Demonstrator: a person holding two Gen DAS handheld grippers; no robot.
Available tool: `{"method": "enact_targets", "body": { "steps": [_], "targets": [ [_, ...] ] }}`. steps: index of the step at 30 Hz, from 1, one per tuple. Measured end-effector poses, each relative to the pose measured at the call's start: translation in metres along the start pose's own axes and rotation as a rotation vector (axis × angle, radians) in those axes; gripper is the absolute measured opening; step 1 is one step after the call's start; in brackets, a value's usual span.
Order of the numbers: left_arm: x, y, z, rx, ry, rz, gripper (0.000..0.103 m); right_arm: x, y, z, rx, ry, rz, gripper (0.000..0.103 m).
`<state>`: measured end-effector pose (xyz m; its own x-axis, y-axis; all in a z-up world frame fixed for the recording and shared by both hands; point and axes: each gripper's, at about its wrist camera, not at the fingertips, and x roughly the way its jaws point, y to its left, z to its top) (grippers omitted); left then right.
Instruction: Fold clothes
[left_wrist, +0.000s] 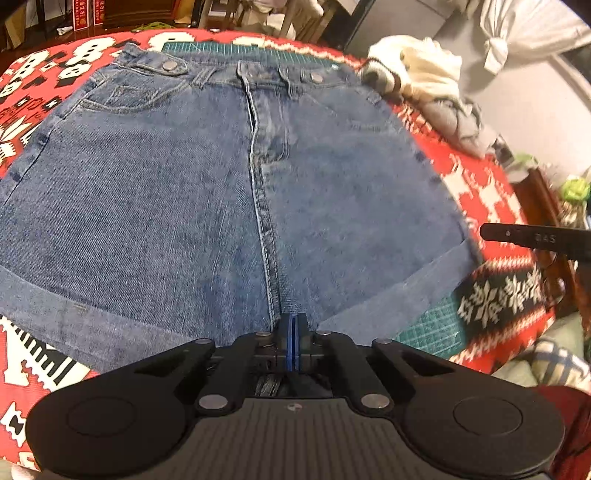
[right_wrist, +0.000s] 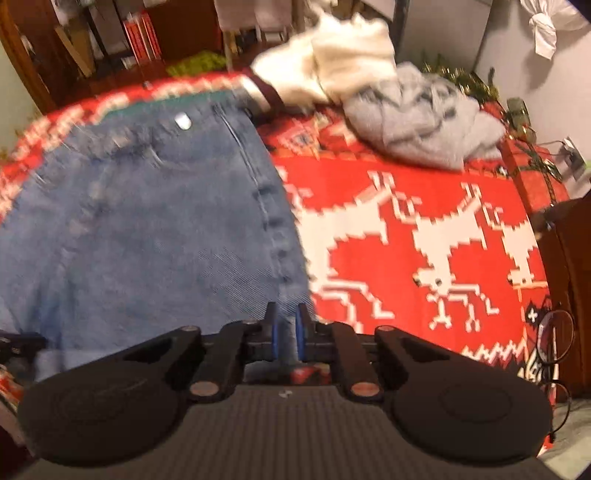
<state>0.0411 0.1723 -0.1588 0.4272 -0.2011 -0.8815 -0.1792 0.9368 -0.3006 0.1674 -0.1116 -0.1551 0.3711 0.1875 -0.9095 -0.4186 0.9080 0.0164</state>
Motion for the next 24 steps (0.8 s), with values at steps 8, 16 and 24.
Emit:
{"method": "enact_targets", "body": {
  "steps": [8,16,24],
  "targets": [
    [0.003,-0.005,0.0,0.045,0.008,0.015,0.002,0.018,-0.016,-0.004,0.019,0.055,0.016,0.02],
    [0.0,-0.005,-0.003,0.069,0.017,0.014,0.002,0.015,-0.008,-0.006,-0.047,0.049,0.023,0.007],
    [-0.001,-0.004,-0.004,0.086,0.038,0.024,0.001,0.002,-0.025,-0.003,0.0,0.016,-0.053,0.0]
  ]
}}
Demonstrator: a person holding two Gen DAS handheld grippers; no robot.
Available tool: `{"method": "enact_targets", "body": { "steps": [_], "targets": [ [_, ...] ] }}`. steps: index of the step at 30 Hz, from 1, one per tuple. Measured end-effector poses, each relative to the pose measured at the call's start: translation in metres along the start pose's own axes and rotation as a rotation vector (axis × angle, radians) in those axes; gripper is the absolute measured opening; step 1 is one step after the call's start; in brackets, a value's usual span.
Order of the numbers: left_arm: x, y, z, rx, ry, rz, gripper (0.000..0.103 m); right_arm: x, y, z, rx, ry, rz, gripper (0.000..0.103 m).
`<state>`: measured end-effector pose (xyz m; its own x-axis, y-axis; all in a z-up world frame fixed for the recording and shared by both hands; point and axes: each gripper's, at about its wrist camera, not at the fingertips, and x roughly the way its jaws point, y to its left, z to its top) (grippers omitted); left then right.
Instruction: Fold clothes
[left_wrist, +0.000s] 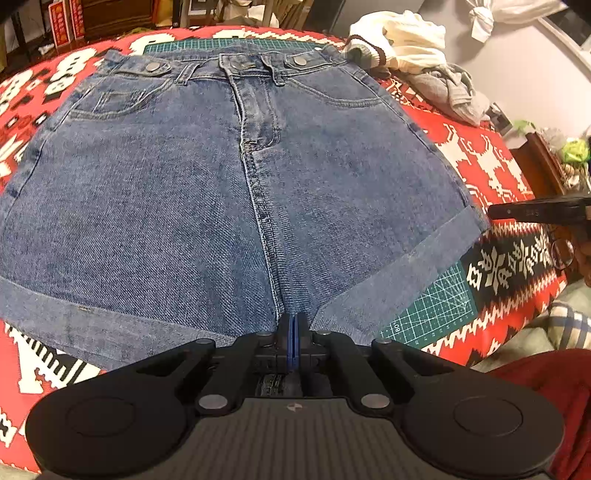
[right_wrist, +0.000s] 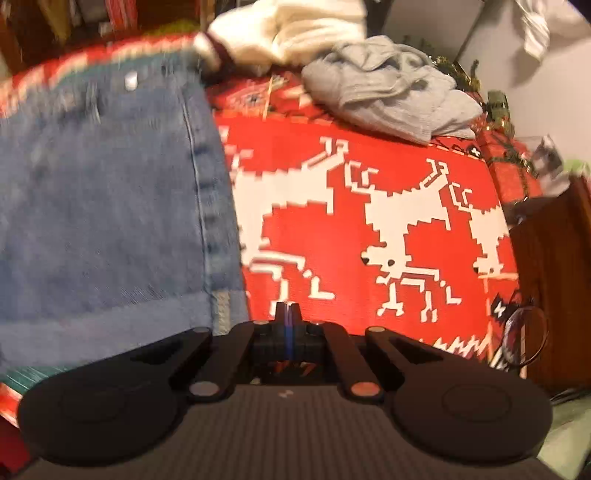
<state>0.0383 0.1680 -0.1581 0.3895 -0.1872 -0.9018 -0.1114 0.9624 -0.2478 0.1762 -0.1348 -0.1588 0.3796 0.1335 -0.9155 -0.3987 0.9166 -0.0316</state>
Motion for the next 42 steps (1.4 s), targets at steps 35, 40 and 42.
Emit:
{"method": "enact_targets", "body": {
  "steps": [35,40,42],
  "targets": [
    [0.002,0.011,0.003,-0.081,0.03,-0.067,0.002,-0.01,0.198,-0.028,-0.298,0.15,0.372,0.01],
    [0.002,0.014,0.004,-0.102,0.035,-0.077,0.002,-0.006,0.197,-0.032,-0.276,0.192,0.368,0.009],
    [0.002,0.014,0.004,-0.104,0.036,-0.078,0.002,-0.007,0.197,-0.035,-0.28,0.204,0.363,0.009]
  ]
}}
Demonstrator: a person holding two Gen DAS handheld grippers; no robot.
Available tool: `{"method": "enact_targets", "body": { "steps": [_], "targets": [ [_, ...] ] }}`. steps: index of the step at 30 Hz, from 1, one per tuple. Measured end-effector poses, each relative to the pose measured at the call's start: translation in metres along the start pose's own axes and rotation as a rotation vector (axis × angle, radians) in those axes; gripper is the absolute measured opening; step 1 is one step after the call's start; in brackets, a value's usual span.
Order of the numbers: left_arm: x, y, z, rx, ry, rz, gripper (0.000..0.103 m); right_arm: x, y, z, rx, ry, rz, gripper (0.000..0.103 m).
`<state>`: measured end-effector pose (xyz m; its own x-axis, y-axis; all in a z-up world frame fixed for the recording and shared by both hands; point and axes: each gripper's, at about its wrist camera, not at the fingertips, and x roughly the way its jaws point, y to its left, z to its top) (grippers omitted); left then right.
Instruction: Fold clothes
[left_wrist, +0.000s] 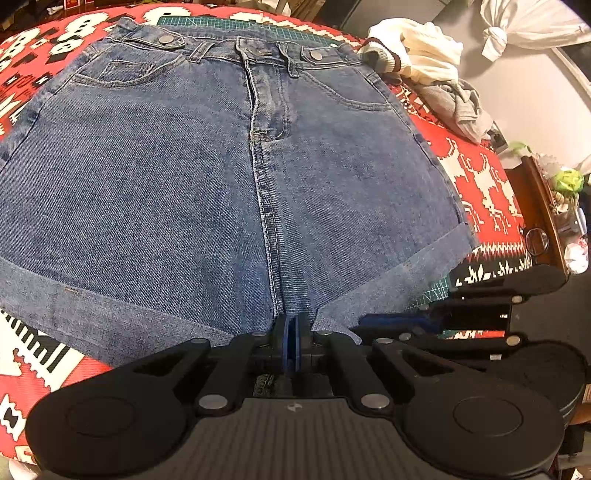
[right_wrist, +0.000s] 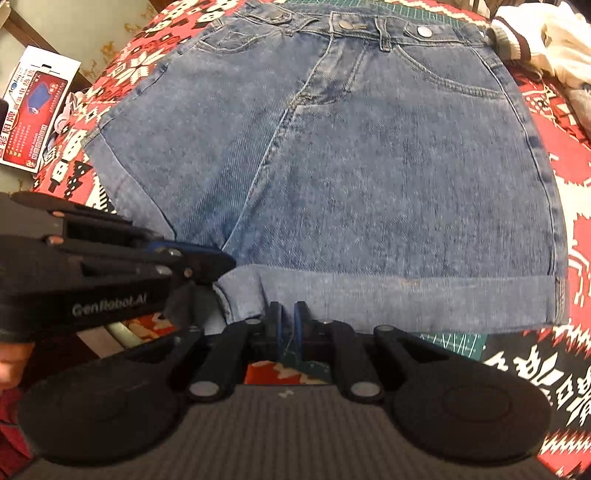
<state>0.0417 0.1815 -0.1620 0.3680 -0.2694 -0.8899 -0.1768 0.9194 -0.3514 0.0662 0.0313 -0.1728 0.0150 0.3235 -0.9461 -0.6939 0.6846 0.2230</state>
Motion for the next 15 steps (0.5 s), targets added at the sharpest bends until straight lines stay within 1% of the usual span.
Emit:
{"method": "enact_targets", "body": {
  "steps": [2,4,8,9,11,15],
  "targets": [
    [-0.001,0.0,0.0,0.0,-0.002,-0.001,0.002,-0.003,0.001,-0.003,-0.011,0.004,-0.006,0.01],
    [-0.002,0.001,0.0,-0.006,-0.002,-0.005,0.002,-0.012,0.0,-0.007,-0.014,-0.018,0.002,0.011],
    [-0.003,0.004,0.001,-0.037,0.002,-0.021,0.002,-0.02,-0.012,-0.011,0.09,-0.042,0.053,0.013],
    [-0.003,0.004,0.002,-0.044,0.004,-0.025,0.003,-0.021,-0.016,-0.012,0.122,-0.049,0.061,0.016],
    [-0.006,0.006,0.002,-0.055,0.002,-0.033,0.004,-0.022,-0.019,-0.014,0.164,-0.08,0.063,0.02],
    [-0.014,0.014,0.001,-0.086,-0.008,-0.058,0.005,-0.033,-0.018,-0.02,0.18,-0.188,0.031,0.02]
  ]
}}
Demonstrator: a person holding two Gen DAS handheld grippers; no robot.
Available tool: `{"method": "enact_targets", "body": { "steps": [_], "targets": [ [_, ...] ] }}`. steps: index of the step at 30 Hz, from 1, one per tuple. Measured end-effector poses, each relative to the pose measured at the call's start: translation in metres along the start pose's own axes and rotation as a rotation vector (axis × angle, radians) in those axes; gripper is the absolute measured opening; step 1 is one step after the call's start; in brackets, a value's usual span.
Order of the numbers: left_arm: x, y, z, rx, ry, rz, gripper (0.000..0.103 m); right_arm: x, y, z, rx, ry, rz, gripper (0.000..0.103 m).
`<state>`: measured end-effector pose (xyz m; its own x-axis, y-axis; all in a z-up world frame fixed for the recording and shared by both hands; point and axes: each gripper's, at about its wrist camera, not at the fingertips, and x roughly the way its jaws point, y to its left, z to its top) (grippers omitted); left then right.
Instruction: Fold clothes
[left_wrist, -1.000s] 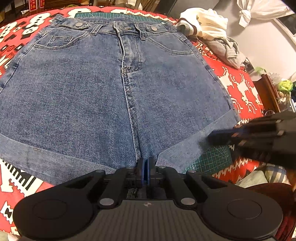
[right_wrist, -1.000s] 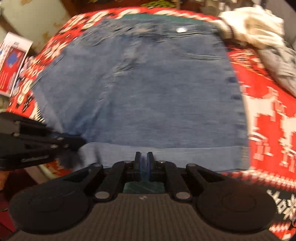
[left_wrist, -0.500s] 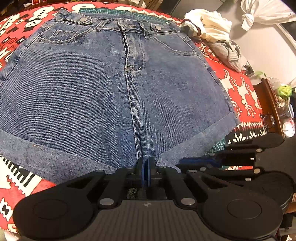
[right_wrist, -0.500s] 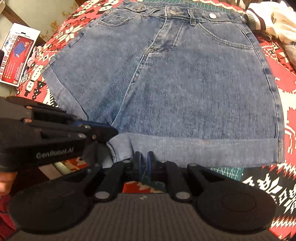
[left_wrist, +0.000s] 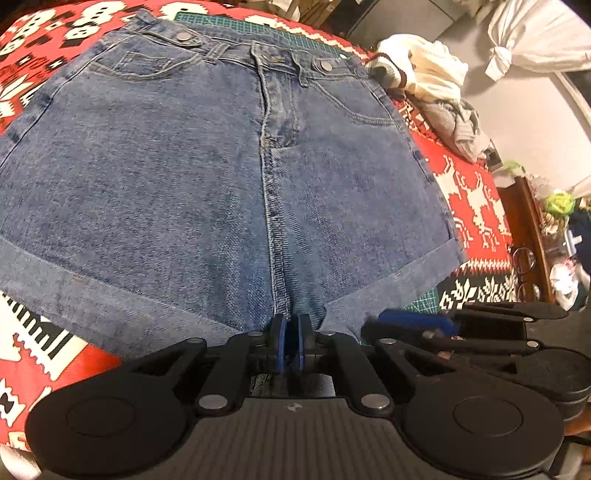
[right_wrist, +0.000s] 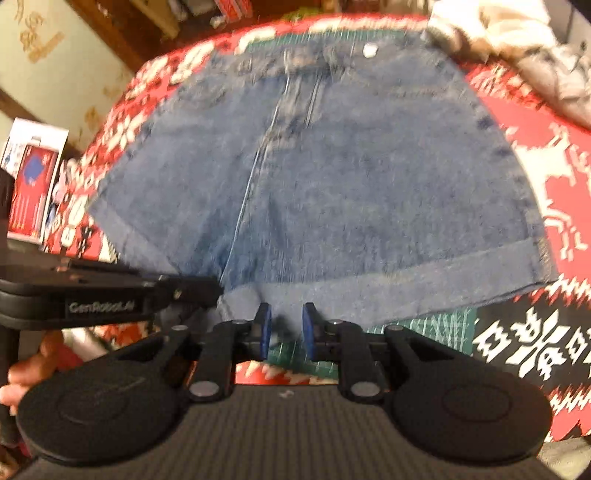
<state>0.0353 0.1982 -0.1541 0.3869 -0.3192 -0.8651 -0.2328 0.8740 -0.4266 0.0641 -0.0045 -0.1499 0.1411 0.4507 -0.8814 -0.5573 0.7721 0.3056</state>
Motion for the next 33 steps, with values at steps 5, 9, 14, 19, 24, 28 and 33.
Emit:
{"method": "enact_targets", "body": {
  "steps": [5,9,14,19,24,28,33],
  "targets": [
    [-0.013,0.015,0.003,-0.072,-0.018,-0.041,0.006,-0.007,0.004,-0.007,0.04,-0.106,0.023,0.02],
    [-0.025,0.026,0.005,-0.107,-0.063,-0.027,0.013,0.004,0.002,-0.014,0.083,-0.112,0.043,0.019],
    [-0.022,0.036,0.008,-0.156,-0.065,-0.001,0.012,0.016,-0.002,-0.03,0.104,-0.075,0.073,0.018],
    [-0.022,0.04,0.012,-0.171,-0.109,0.003,0.011,0.008,-0.009,-0.031,0.134,-0.139,0.095,0.018],
    [-0.025,0.034,0.029,-0.169,-0.189,0.012,0.008,-0.008,-0.03,-0.008,0.209,-0.313,0.126,0.017],
    [-0.028,0.032,0.058,-0.178,-0.234,0.007,0.007,-0.002,-0.052,0.024,0.288,-0.423,0.163,0.017],
    [-0.026,0.064,0.094,-0.313,-0.241,-0.08,0.008,0.019,-0.074,0.057,0.357,-0.451,0.231,0.019]
  ]
}}
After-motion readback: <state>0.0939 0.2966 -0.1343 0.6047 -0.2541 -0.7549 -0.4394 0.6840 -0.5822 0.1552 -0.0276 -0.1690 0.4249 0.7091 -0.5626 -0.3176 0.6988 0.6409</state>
